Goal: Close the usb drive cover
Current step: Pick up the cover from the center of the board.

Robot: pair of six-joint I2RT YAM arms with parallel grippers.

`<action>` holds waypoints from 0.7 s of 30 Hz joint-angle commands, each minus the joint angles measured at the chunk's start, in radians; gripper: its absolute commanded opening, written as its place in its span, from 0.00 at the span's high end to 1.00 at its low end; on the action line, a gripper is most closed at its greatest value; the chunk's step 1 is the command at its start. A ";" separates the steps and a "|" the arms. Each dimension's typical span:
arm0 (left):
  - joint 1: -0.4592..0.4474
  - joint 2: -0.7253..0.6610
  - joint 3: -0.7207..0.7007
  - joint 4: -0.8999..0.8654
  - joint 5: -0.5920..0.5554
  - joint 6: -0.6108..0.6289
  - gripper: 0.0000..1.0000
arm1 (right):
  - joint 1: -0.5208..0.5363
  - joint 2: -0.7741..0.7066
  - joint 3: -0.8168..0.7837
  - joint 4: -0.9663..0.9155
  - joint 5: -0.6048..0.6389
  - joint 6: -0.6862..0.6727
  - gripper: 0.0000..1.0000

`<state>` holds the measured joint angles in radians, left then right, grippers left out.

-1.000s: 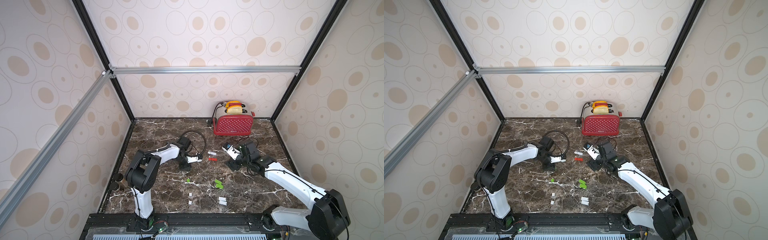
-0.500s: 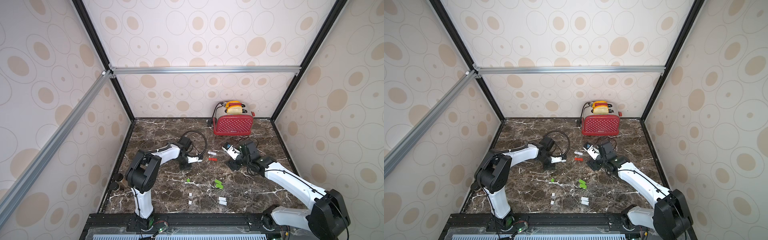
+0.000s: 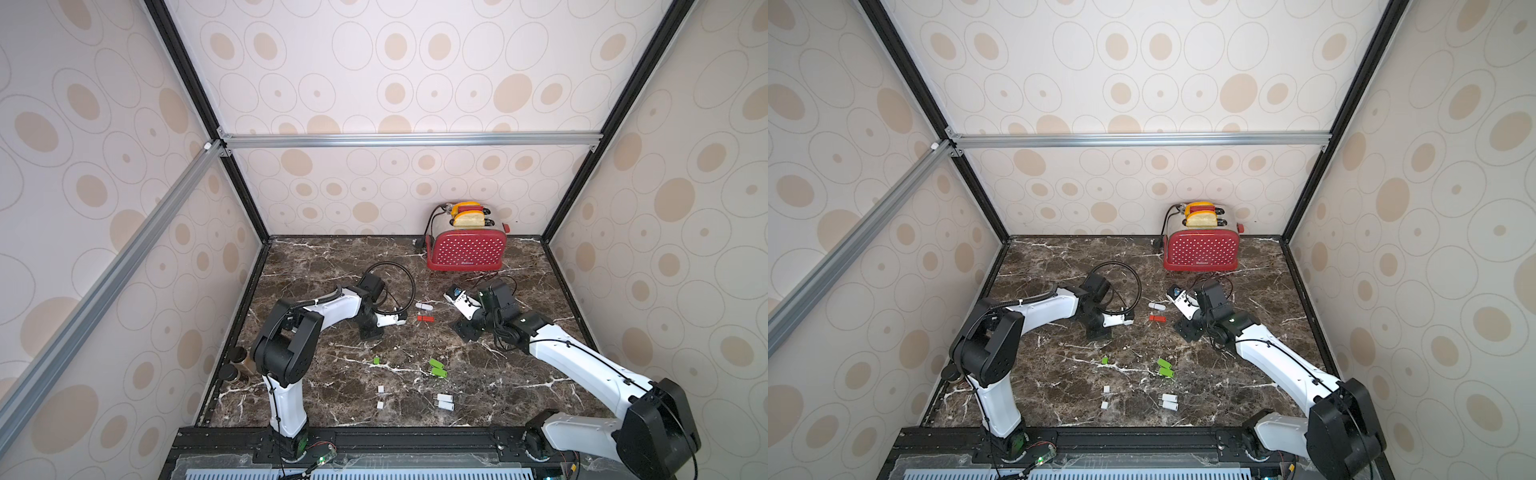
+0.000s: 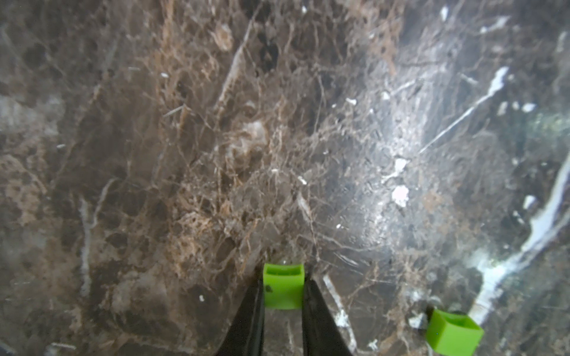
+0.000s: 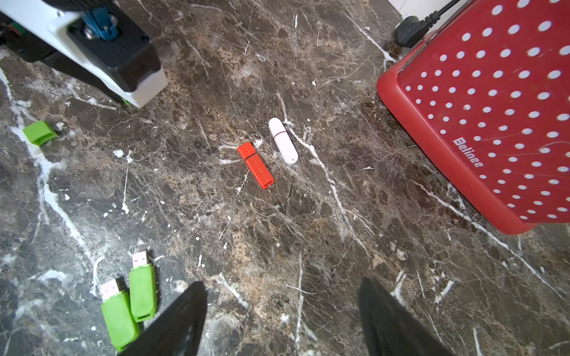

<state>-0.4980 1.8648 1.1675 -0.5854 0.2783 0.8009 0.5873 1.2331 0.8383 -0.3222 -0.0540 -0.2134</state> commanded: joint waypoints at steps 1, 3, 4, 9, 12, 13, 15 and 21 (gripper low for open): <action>-0.016 0.037 -0.012 -0.033 -0.002 0.010 0.80 | -0.002 0.006 0.003 -0.006 -0.009 0.014 0.19; -0.017 0.036 -0.013 -0.034 -0.002 0.012 0.81 | -0.002 0.008 0.004 -0.005 -0.009 0.017 0.19; -0.017 0.034 -0.012 -0.035 -0.001 0.011 0.82 | -0.003 0.010 0.004 -0.005 -0.012 0.021 0.19; -0.016 0.020 -0.012 -0.039 0.006 0.019 0.84 | -0.003 0.015 0.007 0.000 -0.035 0.056 0.19; -0.017 0.005 -0.014 -0.040 0.011 0.021 0.85 | -0.003 0.019 0.014 0.000 -0.062 0.095 0.19; -0.017 -0.001 -0.010 -0.040 0.014 0.022 0.84 | -0.004 0.022 0.019 -0.001 -0.074 0.116 0.19; -0.017 -0.015 -0.003 -0.040 0.019 0.021 0.85 | -0.011 0.031 0.032 -0.008 -0.105 0.166 0.19; -0.017 -0.095 0.027 -0.098 0.049 0.020 0.85 | -0.036 0.081 0.034 0.045 -0.252 0.411 0.25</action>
<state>-0.5060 1.8359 1.1675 -0.6285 0.2916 0.8021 0.5583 1.2900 0.8593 -0.3077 -0.2104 0.0425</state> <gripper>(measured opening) 0.188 0.759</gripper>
